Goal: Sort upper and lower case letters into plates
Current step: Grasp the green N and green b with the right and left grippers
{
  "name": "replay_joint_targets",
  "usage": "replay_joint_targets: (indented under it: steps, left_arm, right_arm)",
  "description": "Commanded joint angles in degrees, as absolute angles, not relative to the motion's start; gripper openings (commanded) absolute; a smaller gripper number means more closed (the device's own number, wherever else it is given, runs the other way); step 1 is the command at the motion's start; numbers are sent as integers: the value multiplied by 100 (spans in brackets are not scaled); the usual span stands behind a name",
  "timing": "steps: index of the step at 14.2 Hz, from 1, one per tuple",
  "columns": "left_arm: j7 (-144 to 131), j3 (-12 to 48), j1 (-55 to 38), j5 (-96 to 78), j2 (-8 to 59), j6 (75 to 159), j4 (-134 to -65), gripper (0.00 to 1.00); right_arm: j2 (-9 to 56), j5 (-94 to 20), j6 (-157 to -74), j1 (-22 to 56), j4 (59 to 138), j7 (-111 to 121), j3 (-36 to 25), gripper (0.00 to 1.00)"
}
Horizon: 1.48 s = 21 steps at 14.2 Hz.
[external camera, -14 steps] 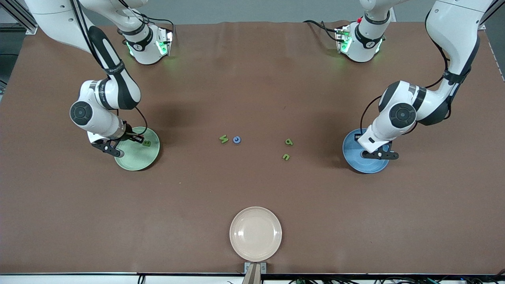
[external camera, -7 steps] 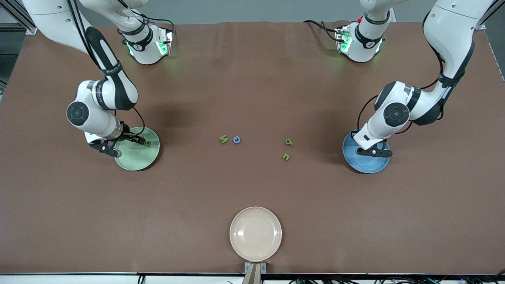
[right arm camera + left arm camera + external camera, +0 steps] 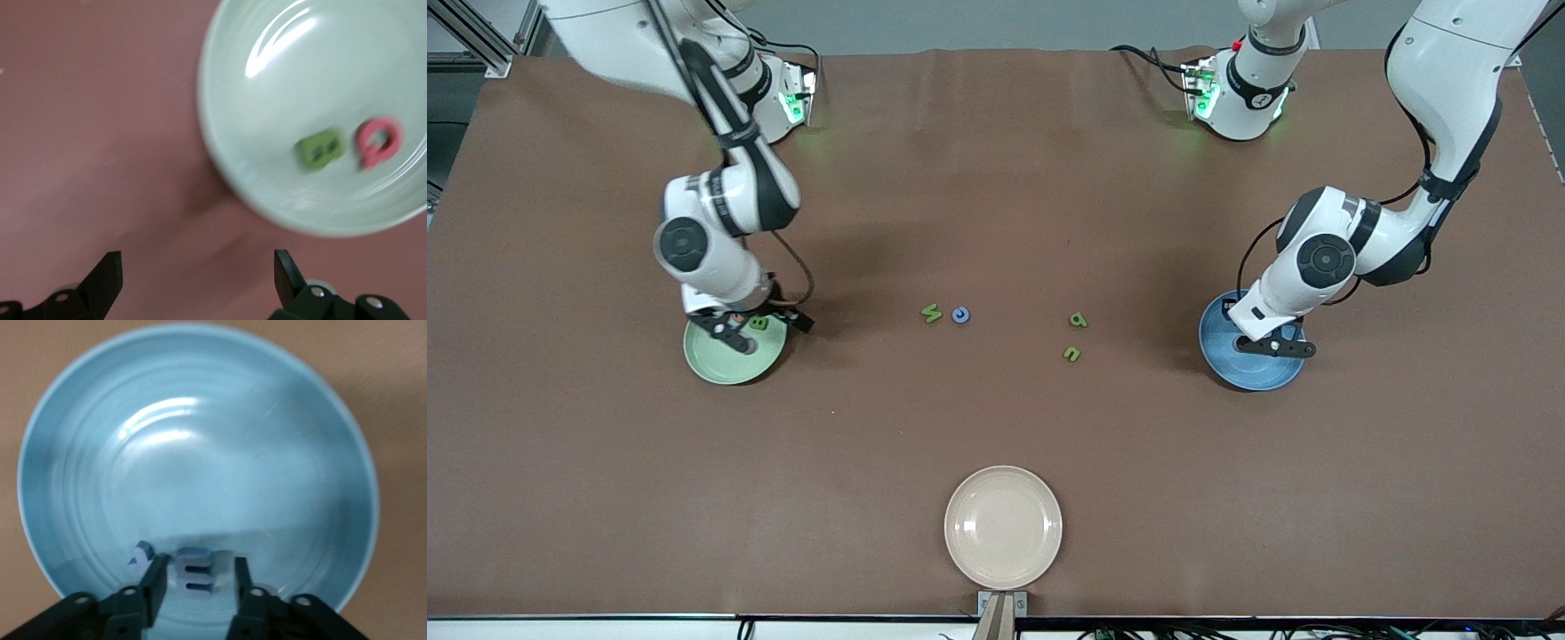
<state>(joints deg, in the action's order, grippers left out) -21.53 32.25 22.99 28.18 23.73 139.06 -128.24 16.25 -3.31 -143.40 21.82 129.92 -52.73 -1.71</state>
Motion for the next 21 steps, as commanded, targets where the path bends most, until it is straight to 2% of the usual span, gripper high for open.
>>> replay_joint_targets:
  steps: [1, 3, 7, 15, 18, 19, 21]
  left_arm:
    - [-2485, 3611, 2364, 2892, 2233, 13450, -12561, 100]
    - [-3282, 3927, 2364, 2813, 2232, 13088, -12393, 100]
    - [-5736, 4394, 1979, 2628, 2469, 13087, -12121, 100]
    - [-8251, 4359, 827, 2680, 3435, 13148, -11365, 100]
    - [-8498, 4333, 590, 2786, 3647, 13271, -11180, 100]
    - [-8560, 4263, 484, 2786, 3700, 13428, -11180, 100]
    - [-8622, 3983, 177, 2786, 3718, 13657, -11180, 100]
  right_arm:
    - [1940, -343, -14300, 2915, 12439, -6718, -220, 100]
    - [2380, -343, -14309, 3355, 11912, -7615, -228, 100]
    - [3119, -334, -14300, 3858, 11093, -8682, -229, 100]
    - [3445, -316, -14300, 4139, 10969, -9017, -237, 84]
    - [3454, -325, -14247, 4192, 10969, -9035, -229, 58]
    - [3454, -325, -14247, 4201, 10969, -9035, -229, 45]
    - [3445, -334, -14230, 4192, 10977, -9026, -229, 14]
